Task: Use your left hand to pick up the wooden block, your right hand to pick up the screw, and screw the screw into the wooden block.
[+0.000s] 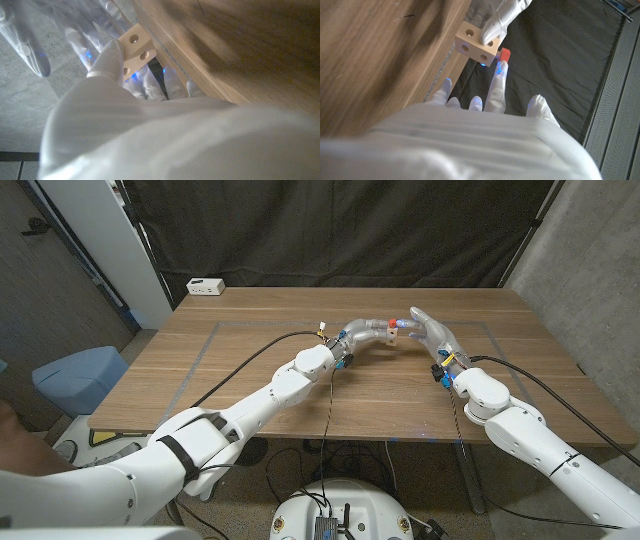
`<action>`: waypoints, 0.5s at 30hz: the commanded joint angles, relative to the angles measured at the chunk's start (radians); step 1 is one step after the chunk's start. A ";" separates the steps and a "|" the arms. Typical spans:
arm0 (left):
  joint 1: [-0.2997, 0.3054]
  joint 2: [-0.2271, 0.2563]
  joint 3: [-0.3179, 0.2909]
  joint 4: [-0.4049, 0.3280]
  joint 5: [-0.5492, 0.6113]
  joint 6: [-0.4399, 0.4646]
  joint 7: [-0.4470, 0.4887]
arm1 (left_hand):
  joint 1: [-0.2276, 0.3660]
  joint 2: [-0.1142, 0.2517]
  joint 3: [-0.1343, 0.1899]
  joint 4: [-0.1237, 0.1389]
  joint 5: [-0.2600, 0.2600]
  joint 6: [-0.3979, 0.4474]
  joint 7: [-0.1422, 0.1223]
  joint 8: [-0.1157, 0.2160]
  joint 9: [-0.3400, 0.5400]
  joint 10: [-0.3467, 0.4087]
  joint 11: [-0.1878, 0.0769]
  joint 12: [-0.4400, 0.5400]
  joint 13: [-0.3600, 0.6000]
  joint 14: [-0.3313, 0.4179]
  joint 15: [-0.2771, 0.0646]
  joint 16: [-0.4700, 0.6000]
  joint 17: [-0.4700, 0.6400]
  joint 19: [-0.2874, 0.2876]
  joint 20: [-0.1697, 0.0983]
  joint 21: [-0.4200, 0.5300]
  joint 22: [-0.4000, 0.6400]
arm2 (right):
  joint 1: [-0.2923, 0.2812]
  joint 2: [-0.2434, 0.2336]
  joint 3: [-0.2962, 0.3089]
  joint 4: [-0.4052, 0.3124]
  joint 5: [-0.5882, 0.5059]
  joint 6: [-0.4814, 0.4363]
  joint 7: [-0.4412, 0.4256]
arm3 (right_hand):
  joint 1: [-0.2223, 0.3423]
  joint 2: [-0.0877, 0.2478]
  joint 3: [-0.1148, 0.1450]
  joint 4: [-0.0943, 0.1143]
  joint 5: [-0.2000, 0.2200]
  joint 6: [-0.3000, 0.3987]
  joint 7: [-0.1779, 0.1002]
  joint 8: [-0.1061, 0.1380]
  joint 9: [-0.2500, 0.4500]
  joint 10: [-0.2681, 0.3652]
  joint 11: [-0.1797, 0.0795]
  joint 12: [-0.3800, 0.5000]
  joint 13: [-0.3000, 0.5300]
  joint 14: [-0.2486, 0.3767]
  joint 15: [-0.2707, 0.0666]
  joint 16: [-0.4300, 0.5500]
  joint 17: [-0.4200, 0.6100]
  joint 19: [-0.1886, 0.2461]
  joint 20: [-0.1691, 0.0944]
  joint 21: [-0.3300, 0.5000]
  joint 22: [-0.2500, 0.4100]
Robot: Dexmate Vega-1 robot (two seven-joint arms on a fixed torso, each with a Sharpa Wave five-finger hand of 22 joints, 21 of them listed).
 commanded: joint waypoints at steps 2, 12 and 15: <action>-0.010 -0.010 0.001 0.021 -0.003 -0.002 -0.006 | -0.073 0.091 0.066 0.058 0.008 0.036 0.025 0.003 0.001 0.014 -0.002 0.031 0.156 0.006 -0.057 0.008 0.004 0.003 0.000 0.008 0.002 | -0.005 -0.006 0.005 -0.002 0.008 -0.001 0.009 | 0.011 0.003 0.006 0.000 0.000 0.021 0.002 0.006 0.001 0.014 -0.005 0.007 0.001 0.011 0.000 0.007 0.000 0.010 0.006 0.002 0.004; -0.014 -0.013 0.003 0.028 -0.001 0.000 -0.005 | -0.074 0.091 0.067 0.059 0.008 0.037 0.024 0.004 0.001 0.014 -0.002 0.032 0.156 0.006 -0.056 0.007 0.004 0.005 -0.001 0.008 0.002 | 0.006 -0.012 -0.002 0.020 0.013 0.024 0.055 | 0.012 0.003 0.008 -0.001 0.000 0.039 0.004 0.005 0.001 0.030 -0.011 0.007 0.001 0.020 -0.005 0.006 0.000 0.016 0.005 0.001 0.004; -0.014 -0.014 0.003 0.029 -0.001 0.000 -0.004 | -0.074 0.091 0.066 0.058 0.008 0.037 0.025 0.004 0.001 0.013 -0.002 0.032 0.156 0.006 -0.057 0.007 0.004 0.005 0.000 0.008 0.002 | 0.012 -0.016 -0.004 0.028 0.020 0.031 0.078 | 0.013 0.002 0.009 -0.002 -0.001 0.033 0.003 0.000 0.001 0.023 -0.014 0.001 0.001 0.019 -0.007 0.005 0.000 0.017 0.005 0.000 0.004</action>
